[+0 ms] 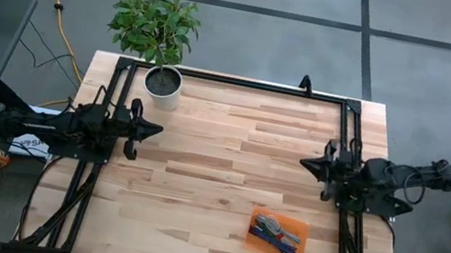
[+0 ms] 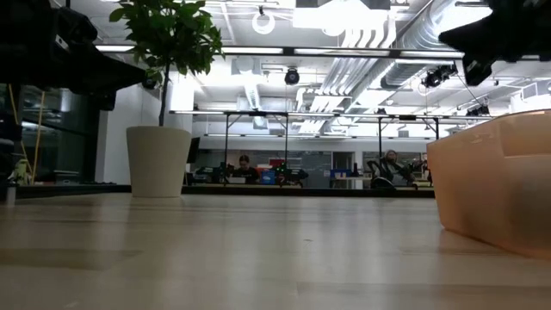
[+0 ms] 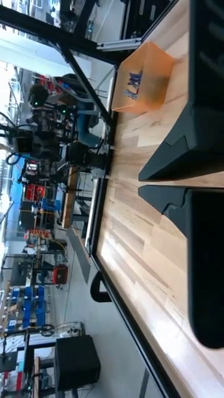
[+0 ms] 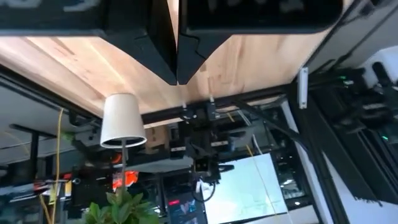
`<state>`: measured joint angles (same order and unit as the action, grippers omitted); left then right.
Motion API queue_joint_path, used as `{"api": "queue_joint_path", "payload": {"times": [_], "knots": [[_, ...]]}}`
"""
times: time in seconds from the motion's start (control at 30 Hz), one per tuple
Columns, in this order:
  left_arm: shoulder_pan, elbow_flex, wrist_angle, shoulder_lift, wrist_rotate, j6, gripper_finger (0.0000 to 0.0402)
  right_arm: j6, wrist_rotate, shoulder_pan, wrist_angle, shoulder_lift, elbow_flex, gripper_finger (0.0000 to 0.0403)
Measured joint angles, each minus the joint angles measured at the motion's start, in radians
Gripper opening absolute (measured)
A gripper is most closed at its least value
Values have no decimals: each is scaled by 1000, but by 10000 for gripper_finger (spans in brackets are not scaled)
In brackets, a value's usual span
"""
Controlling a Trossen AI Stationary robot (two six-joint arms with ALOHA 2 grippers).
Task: Pick and place USB-C Cables
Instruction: Return to Home Position
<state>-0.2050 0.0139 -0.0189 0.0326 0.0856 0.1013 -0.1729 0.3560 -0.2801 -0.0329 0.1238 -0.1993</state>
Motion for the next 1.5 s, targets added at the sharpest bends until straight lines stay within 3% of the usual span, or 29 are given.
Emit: {"api": "queue_joint_path", "payload": {"times": [0.17, 0.33, 0.53, 0.73, 1.17, 1.5], "knots": [[0, 0, 0, 0, 0, 0, 3, 20, -95, 97, 112, -1, 79, 0], [0, 0, 0, 0, 0, 0, 3, -2, -234, 192, 75, -1, 77, 0], [0, 0, 0, 0, 0, 0, 3, 31, -291, 215, 79, -2, 110, 0], [0, 0, 0, 0, 0, 0, 3, 33, -297, 212, 128, -2, 187, 0], [0, 0, 0, 0, 0, 0, 3, 152, -297, 214, 59, 2, 189, 0], [0, 0, 0, 0, 0, 0, 3, 77, -294, 214, 56, 12, 189, 0]]}}
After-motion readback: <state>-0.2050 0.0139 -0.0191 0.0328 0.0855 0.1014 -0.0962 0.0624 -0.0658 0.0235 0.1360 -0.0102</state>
